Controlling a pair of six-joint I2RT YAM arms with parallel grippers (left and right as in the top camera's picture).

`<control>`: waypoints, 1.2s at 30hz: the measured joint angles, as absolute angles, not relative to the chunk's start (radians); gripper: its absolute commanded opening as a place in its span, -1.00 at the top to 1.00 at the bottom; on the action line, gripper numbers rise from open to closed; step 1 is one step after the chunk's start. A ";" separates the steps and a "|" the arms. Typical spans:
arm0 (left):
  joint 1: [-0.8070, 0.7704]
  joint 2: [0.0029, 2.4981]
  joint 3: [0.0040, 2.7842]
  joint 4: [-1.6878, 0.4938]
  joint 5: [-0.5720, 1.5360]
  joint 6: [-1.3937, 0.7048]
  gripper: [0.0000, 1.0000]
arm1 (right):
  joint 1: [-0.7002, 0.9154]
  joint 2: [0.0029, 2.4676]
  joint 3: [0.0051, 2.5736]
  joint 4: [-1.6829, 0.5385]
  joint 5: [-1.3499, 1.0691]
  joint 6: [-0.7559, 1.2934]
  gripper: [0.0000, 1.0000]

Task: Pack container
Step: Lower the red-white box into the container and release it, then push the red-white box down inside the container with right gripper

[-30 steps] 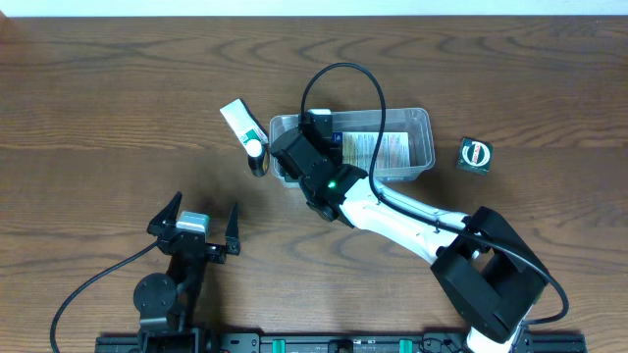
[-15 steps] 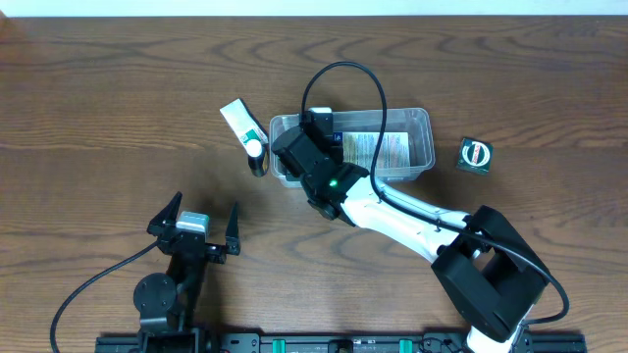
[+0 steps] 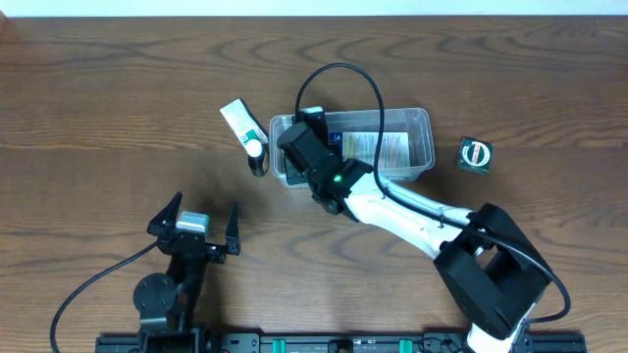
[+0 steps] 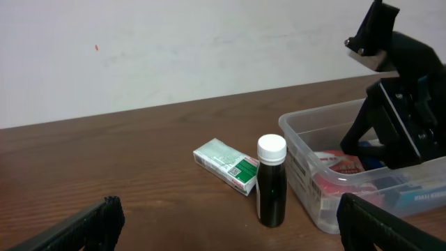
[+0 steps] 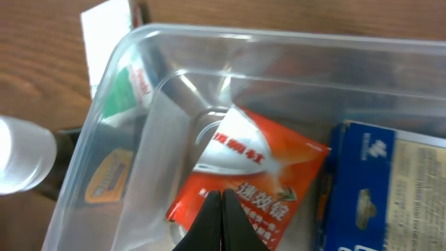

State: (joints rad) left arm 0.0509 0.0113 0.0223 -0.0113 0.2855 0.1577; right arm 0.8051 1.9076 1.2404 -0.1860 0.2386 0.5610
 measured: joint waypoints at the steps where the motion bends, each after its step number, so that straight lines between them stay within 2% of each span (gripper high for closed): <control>1: 0.051 0.011 0.022 -0.011 0.286 0.158 -0.96 | 0.799 1.908 1.240 -0.188 0.214 0.555 0.98; 10: 0.051 0.011 0.022 -0.011 0.286 0.158 -0.96 | 0.648 1.908 1.283 -0.268 -0.123 0.532 0.98; 17: 0.051 0.011 0.022 -0.011 0.286 0.158 -0.96 | 0.615 1.907 1.330 -0.286 -0.208 0.532 0.98; 23: 0.051 0.011 0.022 -0.011 0.286 0.158 -0.96 | 0.628 1.907 1.330 -0.307 -0.198 0.515 0.98; 36: 0.051 0.011 0.022 -0.011 0.286 0.158 -0.96 | 0.617 1.907 1.330 -0.356 -0.015 0.446 0.97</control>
